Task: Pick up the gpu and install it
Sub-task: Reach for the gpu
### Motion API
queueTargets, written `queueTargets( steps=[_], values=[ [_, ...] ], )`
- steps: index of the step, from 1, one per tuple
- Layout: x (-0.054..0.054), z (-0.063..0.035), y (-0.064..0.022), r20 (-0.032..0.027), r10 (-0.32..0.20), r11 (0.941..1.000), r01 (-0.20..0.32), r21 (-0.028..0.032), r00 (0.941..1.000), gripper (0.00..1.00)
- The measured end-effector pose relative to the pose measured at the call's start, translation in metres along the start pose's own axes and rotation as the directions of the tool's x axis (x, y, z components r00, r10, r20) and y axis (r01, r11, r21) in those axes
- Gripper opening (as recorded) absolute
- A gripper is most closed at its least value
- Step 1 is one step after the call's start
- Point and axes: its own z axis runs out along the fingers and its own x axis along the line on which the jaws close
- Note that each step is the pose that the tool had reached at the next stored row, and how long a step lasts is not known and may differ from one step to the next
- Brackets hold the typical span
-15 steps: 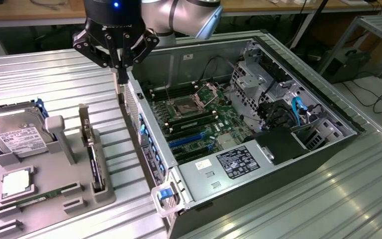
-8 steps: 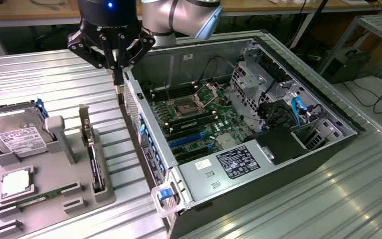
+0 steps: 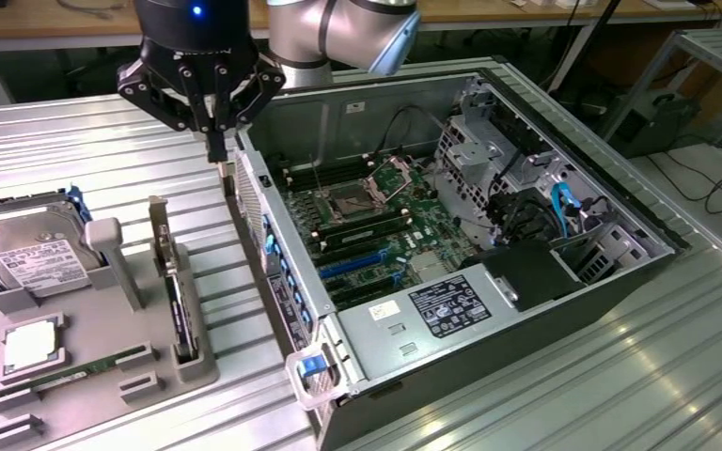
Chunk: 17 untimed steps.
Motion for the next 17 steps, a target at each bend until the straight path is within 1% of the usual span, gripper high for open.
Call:
queueTargets(
  steps=[9,17],
  values=[
    [0.008,-0.0003,-0.0015,0.0000,0.000,1.0000,0.000,0.0001,1.0000,0.11],
    [0.020,-0.0006,-0.0037,0.0001,0.000,1.0000,0.000,0.0000,1.0000,0.11]
  ],
)
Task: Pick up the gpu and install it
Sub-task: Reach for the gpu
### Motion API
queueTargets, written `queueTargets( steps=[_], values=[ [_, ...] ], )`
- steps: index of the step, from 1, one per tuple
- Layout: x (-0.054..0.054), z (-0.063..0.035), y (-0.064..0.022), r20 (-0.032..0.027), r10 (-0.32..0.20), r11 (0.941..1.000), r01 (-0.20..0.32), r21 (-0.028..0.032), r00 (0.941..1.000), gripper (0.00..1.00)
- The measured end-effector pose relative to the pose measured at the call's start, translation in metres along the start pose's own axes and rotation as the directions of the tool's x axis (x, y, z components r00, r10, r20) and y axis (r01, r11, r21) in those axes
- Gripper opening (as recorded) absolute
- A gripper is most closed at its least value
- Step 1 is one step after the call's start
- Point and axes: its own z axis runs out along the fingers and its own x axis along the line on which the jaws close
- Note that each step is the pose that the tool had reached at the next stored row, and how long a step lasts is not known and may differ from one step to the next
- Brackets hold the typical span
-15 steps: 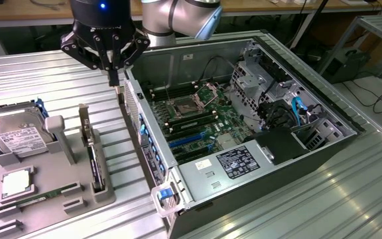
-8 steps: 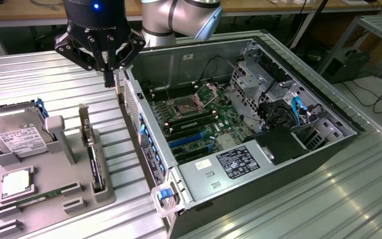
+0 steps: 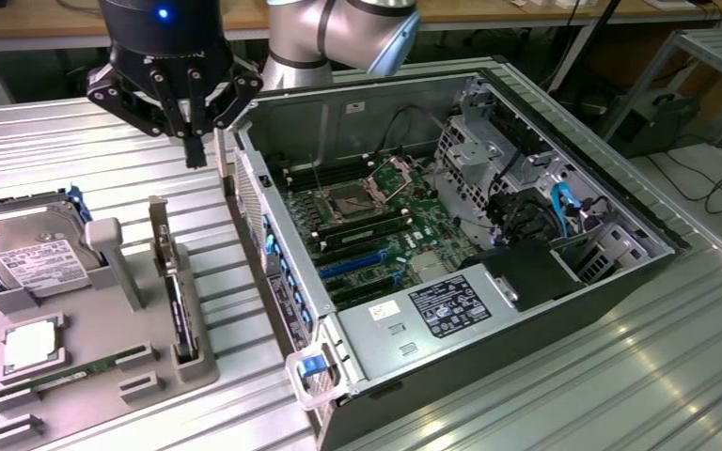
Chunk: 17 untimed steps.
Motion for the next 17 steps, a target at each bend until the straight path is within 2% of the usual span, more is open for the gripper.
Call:
queueTargets(
  steps=[17],
  values=[
    [0.032,-0.0013,-0.0138,-0.0003,-0.005,1.0000,0.005,0.0000,1.0000,0.11]
  ],
)
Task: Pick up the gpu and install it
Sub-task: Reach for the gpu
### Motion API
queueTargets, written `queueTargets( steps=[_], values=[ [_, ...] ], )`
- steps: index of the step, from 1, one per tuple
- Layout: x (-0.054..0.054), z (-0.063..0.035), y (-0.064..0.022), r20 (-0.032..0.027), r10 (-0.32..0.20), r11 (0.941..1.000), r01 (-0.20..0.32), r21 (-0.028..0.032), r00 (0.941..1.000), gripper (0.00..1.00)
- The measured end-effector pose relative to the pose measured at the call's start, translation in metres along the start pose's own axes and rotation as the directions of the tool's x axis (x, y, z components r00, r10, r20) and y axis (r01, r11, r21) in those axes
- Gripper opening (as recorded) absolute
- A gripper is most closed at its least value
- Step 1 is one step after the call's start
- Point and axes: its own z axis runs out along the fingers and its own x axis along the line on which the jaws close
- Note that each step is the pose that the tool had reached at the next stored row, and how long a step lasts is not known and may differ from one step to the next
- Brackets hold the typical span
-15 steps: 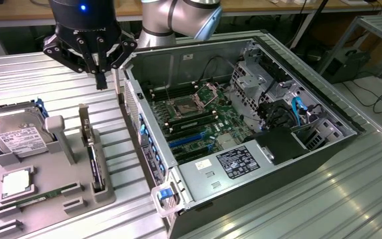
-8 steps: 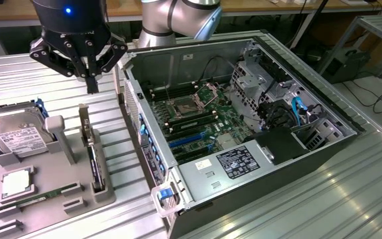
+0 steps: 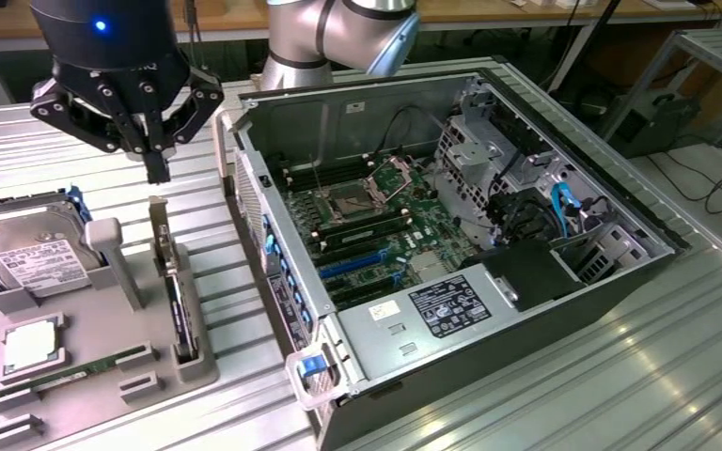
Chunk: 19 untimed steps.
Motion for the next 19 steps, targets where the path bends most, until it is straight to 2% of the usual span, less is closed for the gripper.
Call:
queueTargets(
  steps=[8,14,19],
  values=[
    [0.014,-0.0006,-0.0056,0.0000,-0.002,1.0000,0.002,-0.0001,1.0000,0.11],
    [0.029,-0.0012,-0.0104,-0.0001,-0.004,1.0000,0.004,-0.0002,1.0000,0.11],
    [0.031,-0.0012,-0.0109,-0.0002,-0.005,1.0000,0.005,-0.0003,1.0000,0.11]
  ],
)
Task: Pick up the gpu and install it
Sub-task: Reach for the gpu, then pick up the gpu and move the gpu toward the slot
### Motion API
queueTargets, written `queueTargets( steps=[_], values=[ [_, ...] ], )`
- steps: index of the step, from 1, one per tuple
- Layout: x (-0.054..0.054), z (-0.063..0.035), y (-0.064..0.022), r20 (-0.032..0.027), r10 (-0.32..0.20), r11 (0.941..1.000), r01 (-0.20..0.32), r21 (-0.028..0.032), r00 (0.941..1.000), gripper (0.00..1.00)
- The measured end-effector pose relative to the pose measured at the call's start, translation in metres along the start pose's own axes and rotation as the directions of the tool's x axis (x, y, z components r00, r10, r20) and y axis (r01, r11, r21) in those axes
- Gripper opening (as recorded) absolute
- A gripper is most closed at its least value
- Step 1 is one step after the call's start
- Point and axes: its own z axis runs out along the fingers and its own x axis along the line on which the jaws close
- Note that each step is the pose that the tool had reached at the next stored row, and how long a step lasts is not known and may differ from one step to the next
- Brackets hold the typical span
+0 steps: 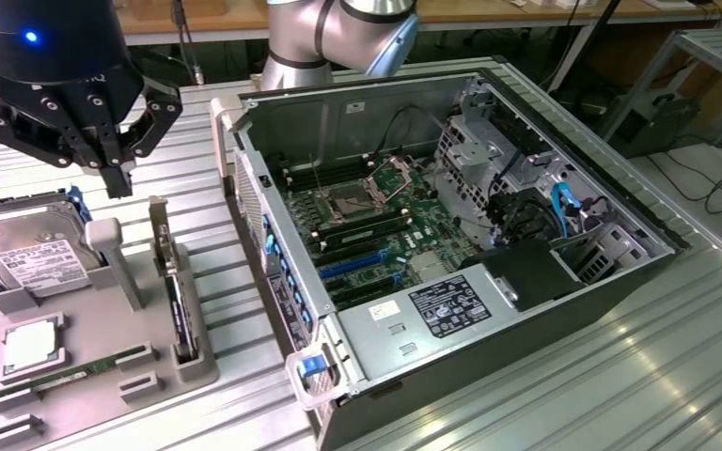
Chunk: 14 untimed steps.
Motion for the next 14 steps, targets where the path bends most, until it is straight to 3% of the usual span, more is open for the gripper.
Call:
queueTargets(
  steps=[11,14],
  values=[
    [0.0000,0.0000,0.0000,0.0000,0.000,1.0000,0.000,0.0000,1.0000,0.11],
    [0.0000,0.0000,0.0000,0.0000,0.000,1.0000,0.000,0.0000,1.0000,0.17]
  ],
)
